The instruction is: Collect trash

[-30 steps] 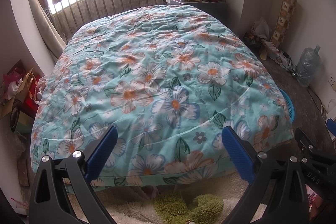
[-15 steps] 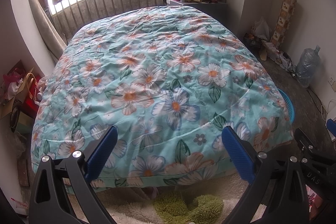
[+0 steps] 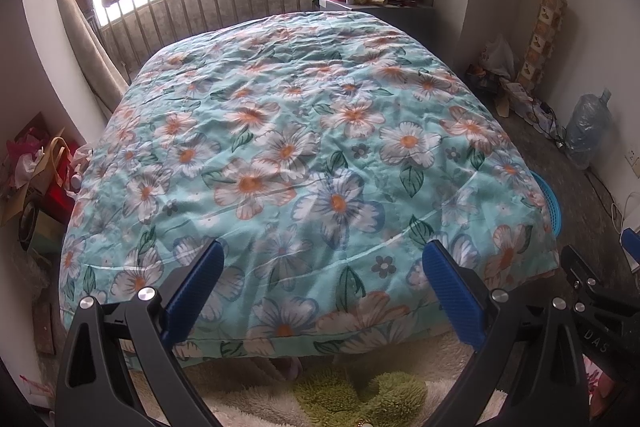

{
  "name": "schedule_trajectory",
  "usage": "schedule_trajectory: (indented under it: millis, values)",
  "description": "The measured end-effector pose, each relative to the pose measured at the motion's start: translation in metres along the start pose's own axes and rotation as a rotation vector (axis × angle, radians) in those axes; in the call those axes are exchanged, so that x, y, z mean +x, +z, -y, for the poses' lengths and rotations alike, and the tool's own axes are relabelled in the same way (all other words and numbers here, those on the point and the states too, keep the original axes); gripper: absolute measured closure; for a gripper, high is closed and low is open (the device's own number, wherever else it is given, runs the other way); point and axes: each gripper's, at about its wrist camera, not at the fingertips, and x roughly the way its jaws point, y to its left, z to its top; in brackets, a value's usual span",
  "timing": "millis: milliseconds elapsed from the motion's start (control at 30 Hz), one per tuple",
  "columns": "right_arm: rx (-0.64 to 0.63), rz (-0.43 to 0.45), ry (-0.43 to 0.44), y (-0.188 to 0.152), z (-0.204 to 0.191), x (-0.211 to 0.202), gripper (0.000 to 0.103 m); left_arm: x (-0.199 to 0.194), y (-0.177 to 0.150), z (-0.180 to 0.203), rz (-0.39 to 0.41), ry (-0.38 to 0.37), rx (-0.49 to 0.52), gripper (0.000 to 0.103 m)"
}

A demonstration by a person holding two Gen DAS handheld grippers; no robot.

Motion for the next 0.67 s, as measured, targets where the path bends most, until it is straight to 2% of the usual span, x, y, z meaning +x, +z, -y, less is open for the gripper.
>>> schedule_trajectory:
  millis: [667]
  values:
    - [0.004, 0.000, 0.001, -0.0014, 0.0005, -0.0007, 0.008, 0.0000, -0.0027, -0.0031, -0.007, -0.001, -0.003, 0.006]
